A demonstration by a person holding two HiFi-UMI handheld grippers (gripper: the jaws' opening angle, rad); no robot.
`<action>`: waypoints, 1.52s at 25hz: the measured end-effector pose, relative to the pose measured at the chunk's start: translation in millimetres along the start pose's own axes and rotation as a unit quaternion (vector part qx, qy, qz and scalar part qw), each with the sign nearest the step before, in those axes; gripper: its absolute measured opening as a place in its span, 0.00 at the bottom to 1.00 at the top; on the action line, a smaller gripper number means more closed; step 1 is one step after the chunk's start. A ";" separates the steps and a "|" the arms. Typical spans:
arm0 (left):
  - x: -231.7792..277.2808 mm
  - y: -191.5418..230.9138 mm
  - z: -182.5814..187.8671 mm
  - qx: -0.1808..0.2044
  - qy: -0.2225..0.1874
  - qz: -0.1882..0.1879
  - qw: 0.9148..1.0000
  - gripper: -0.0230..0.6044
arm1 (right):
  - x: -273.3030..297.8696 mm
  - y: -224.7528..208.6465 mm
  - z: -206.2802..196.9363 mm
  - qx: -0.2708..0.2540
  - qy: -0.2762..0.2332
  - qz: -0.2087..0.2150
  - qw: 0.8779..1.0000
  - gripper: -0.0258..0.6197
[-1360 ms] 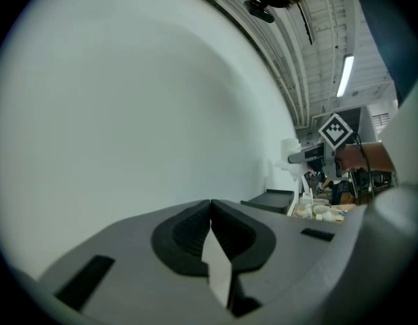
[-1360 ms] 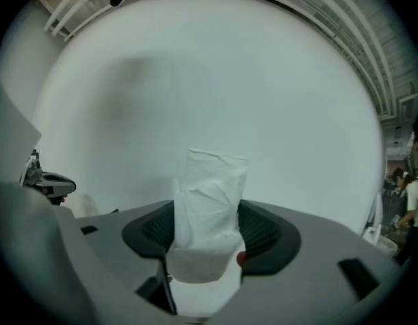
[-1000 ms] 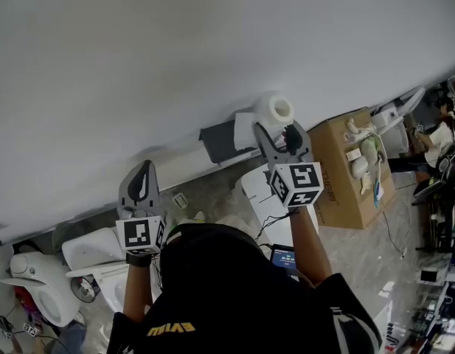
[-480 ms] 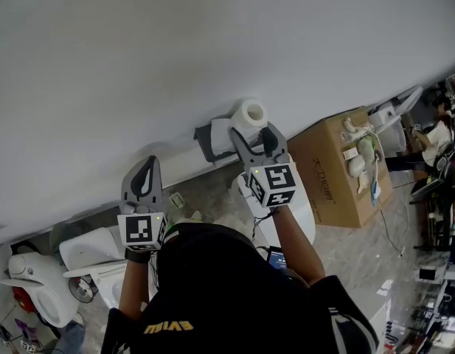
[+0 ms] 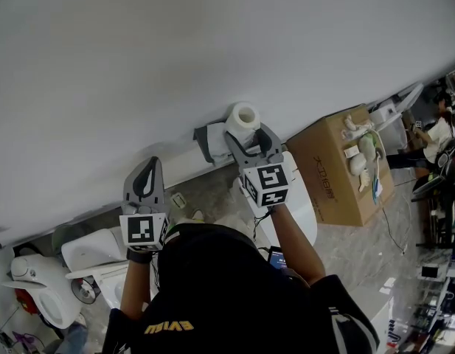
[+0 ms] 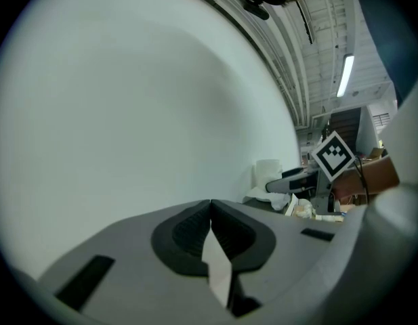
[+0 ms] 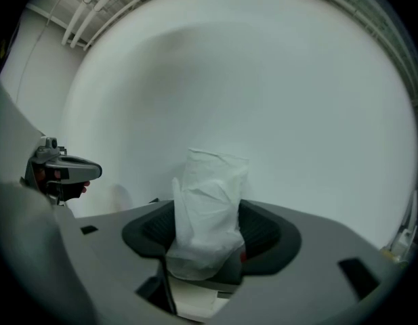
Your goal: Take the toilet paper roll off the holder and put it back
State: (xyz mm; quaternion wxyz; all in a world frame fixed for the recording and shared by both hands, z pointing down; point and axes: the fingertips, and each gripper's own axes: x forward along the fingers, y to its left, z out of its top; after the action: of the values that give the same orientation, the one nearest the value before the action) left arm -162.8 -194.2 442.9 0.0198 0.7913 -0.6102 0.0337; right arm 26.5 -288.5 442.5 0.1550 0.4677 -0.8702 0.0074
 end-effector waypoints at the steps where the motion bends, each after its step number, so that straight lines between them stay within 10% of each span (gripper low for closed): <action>1: 0.2 0.1 -0.2 0.000 0.000 0.000 1.000 0.06 | 0.1 0.6 -0.2 -0.004 0.001 0.000 1.000 0.46; 24: 10.4 -17.8 -5.1 0.002 0.006 -0.033 0.999 0.06 | -30.9 -3.1 5.8 0.000 -0.008 -0.025 1.000 0.51; 38: 17.5 -28.1 -9.0 0.000 0.012 -0.051 0.999 0.06 | -57.1 -17.7 6.4 0.009 -0.021 -0.065 0.998 0.18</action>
State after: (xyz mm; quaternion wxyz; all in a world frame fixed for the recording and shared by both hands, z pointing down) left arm -131.5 -203.2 453.5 0.0291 0.8211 -0.5685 0.0425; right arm 68.7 -253.1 418.2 0.1329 0.5245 -0.8410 -0.0048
